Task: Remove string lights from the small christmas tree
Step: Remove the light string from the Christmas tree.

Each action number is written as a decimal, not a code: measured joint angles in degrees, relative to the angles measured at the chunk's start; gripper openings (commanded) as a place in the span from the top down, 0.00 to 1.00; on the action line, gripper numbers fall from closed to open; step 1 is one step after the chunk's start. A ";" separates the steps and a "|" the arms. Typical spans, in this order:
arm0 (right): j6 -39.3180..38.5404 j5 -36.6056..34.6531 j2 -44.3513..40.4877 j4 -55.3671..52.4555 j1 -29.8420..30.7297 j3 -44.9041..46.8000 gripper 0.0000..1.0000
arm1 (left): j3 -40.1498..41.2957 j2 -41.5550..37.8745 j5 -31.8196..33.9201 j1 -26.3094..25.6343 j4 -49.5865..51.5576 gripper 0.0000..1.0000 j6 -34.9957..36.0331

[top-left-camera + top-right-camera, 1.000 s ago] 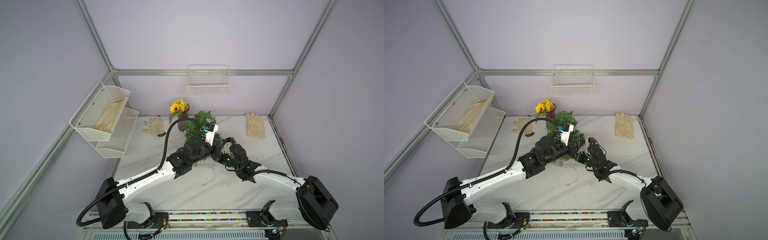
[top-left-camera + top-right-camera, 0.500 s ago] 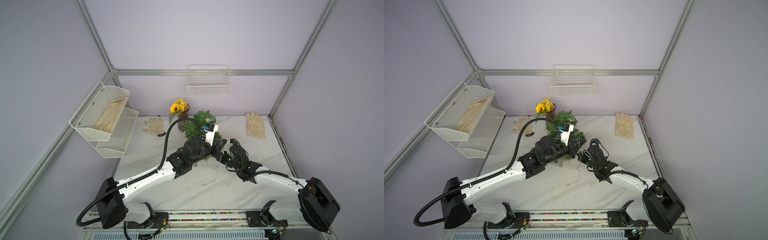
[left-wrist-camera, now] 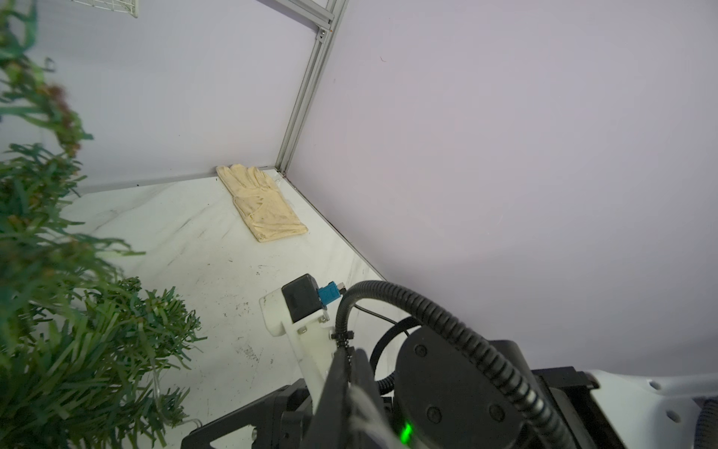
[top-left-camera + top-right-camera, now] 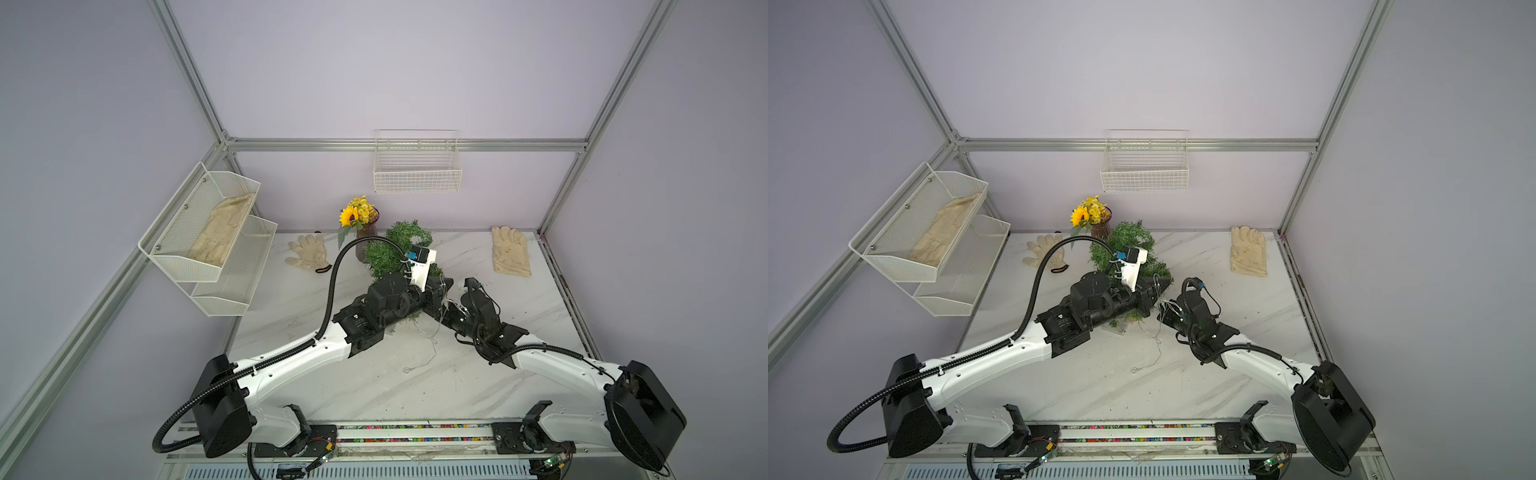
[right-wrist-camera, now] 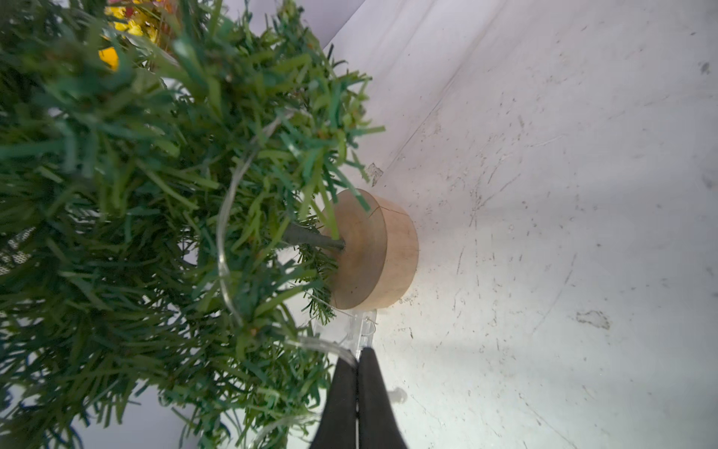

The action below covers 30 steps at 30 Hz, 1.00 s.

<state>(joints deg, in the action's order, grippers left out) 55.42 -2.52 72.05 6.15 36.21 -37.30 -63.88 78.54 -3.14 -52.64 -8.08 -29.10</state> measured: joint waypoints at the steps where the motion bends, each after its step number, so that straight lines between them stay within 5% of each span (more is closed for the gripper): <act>1: -0.04 -0.09 -0.72 -0.33 -0.17 0.17 1.00 | 0.00 0.00 0.02 0.00 0.00 1.00 0.07; 17: -3.39 12.07 -3.04 6.49 -1.70 1.16 1.00 | -2.38 -0.07 0.31 0.00 1.27 1.00 1.25; 30: -2.73 7.08 -13.77 -1.11 -8.74 2.36 1.00 | -10.78 4.24 -2.47 -2.62 0.70 1.00 1.16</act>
<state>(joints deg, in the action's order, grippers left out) 52.69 4.56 58.28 5.04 27.46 -34.94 -74.65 82.78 -5.61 -55.27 -7.38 -27.94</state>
